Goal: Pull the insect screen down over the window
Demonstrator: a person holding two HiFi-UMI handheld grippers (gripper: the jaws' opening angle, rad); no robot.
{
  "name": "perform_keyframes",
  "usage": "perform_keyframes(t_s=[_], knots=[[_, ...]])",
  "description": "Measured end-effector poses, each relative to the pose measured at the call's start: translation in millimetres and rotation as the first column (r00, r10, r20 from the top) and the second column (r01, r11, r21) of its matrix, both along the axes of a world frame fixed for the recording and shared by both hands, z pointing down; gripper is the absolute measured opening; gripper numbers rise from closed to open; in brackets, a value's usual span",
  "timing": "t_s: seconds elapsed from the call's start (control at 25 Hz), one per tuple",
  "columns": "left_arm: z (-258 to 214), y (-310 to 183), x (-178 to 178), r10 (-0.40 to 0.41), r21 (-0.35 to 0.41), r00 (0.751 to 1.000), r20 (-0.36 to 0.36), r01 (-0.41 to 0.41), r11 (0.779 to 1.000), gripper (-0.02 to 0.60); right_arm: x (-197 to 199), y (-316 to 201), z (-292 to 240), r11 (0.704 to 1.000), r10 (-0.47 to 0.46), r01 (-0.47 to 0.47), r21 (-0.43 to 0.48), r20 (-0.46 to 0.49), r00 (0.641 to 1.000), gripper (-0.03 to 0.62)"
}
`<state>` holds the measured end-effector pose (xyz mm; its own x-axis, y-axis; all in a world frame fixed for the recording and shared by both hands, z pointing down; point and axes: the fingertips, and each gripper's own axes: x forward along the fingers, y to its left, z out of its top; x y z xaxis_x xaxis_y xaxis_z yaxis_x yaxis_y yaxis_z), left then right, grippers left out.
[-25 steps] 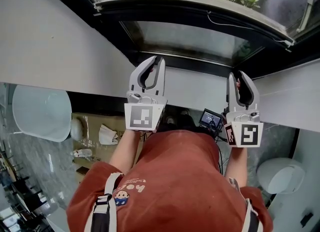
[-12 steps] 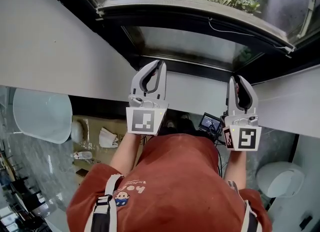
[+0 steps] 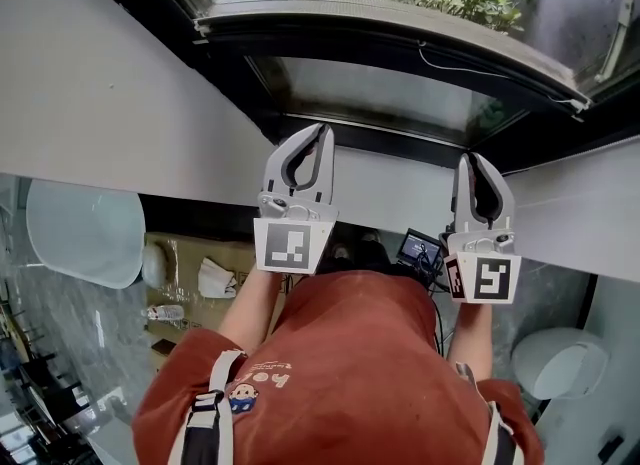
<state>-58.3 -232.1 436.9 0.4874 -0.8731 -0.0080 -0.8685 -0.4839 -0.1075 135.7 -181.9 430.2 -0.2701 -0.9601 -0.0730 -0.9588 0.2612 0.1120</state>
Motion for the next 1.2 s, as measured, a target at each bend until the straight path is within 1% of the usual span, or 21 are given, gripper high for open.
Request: perform_keyframes(t_s=[0.2,0.44,0.84,1.2], knots=[[-2.1,-1.3,-0.8,-0.004,0.009,1.000,-0.009,0.004,1.000,0.008,1.7,-1.5,0.1,1.000,0.018,-0.018,-0.001,-0.009,1.000,0.009],[-4.7,-0.4,1.2,0.006,0.004,1.000,-0.017,-0.006,1.000,0.005,6.7,-1.3,-4.3,0.998,0.064,-0.064,0.019,-0.010,0.998,0.009],[-7.7,2.3,1.1,0.012,0.017,1.000,-0.023,-0.011,1.000,0.005,15.2,0.5,-14.6,0.990,0.116,-0.118,0.075,0.030,0.993,0.009],[-8.9,2.6,1.7,0.011,0.023,1.000,-0.020,-0.010,1.000,0.005,19.2,1.8,-16.2,0.988,0.127,-0.130,0.082,0.039,0.991,0.009]])
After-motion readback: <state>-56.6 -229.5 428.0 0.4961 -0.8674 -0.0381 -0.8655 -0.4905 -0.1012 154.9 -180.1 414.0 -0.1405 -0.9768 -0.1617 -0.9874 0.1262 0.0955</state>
